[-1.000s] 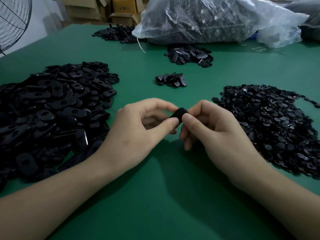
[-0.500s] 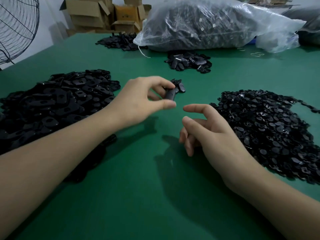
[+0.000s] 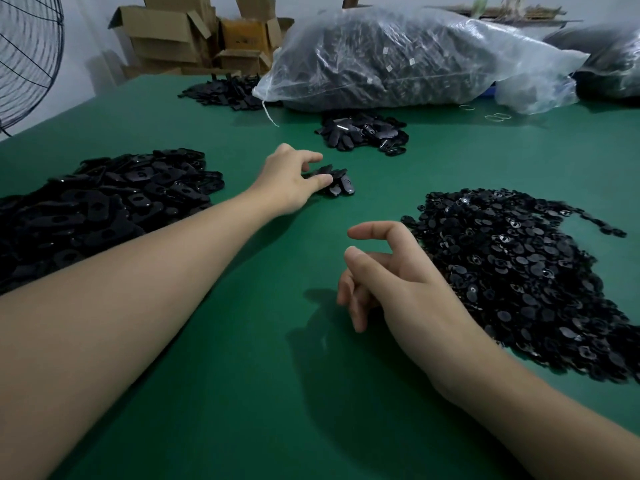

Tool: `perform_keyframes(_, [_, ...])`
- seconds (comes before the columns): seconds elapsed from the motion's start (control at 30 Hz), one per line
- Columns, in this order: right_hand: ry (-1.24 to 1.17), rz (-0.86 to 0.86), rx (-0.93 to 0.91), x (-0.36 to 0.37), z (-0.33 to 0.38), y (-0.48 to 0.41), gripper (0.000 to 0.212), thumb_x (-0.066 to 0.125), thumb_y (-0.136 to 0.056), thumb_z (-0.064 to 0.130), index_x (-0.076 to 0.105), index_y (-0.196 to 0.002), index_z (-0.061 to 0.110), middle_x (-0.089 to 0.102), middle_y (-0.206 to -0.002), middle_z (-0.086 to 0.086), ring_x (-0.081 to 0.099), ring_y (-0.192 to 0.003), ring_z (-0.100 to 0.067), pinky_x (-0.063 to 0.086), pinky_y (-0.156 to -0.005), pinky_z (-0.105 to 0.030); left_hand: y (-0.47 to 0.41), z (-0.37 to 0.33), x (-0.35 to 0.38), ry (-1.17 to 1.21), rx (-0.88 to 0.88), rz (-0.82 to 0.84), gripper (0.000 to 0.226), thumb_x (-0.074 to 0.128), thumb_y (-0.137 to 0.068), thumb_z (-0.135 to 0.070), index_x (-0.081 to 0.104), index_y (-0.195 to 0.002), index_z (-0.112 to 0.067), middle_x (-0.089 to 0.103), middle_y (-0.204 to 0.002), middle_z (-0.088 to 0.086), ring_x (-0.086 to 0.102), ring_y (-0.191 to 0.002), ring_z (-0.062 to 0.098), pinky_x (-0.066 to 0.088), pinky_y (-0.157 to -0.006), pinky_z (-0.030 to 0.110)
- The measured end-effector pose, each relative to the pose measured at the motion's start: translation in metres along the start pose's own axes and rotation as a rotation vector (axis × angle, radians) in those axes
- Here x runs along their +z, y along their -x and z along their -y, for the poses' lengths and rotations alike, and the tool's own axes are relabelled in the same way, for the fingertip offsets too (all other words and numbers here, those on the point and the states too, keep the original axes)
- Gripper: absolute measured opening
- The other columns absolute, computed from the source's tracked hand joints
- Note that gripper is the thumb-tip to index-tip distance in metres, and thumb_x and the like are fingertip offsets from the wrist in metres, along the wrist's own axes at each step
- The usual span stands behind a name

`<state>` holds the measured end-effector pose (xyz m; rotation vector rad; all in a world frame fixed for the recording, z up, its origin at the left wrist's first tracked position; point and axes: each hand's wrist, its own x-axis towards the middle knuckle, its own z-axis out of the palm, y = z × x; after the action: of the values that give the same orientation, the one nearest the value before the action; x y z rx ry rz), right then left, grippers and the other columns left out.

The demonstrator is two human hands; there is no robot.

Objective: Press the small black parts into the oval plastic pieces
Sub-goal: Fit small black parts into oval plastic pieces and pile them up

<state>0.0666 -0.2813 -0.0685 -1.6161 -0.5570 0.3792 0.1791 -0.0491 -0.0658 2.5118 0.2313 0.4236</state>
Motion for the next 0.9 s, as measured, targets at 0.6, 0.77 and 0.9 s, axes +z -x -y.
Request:
perform_keyframes(0.6, [0.075, 0.026, -0.046, 0.001, -0.003, 0.000, 0.009, 0.052, -0.104, 0.030, 0.054, -0.112, 0.033, 0.068, -0.074, 0.000, 0.058, -0.057, -0.015, 0.044, -0.067, -0.030, 0.016, 0.045, -0.080, -0.868, -0.293, 0.052, 0.016, 0.068, -0.097, -0.023, 0.072, -0.108, -0.013, 0.068, -0.108, 0.010, 0.063, -0.098, 0.034, 0.047, -0.075, 0.036])
perform_keyframes(0.77, [0.093, 0.022, -0.059, 0.000, -0.003, 0.000, 0.007, 0.052, -0.104, 0.030, 0.054, -0.111, 0.033, 0.068, -0.074, 0.000, 0.058, -0.056, -0.015, 0.044, -0.068, -0.033, 0.017, 0.047, -0.079, -0.822, -0.285, 0.000, 0.010, 0.070, -0.095, -0.019, 0.076, -0.102, -0.016, 0.070, -0.104, 0.010, 0.065, -0.096, 0.035, 0.050, -0.074, 0.035])
perform_keyframes(0.9, [0.096, 0.019, -0.063, 0.000, -0.004, 0.000, 0.007, 0.052, -0.104, 0.031, 0.055, -0.110, 0.033, 0.069, -0.075, 0.000, 0.059, -0.056, -0.016, 0.045, -0.068, -0.036, 0.022, 0.049, -0.081, -0.709, -0.264, -0.044, 0.014, 0.073, -0.090, -0.021, 0.079, -0.102, -0.024, 0.074, -0.106, 0.004, 0.067, -0.099, 0.034, 0.054, -0.077, 0.037])
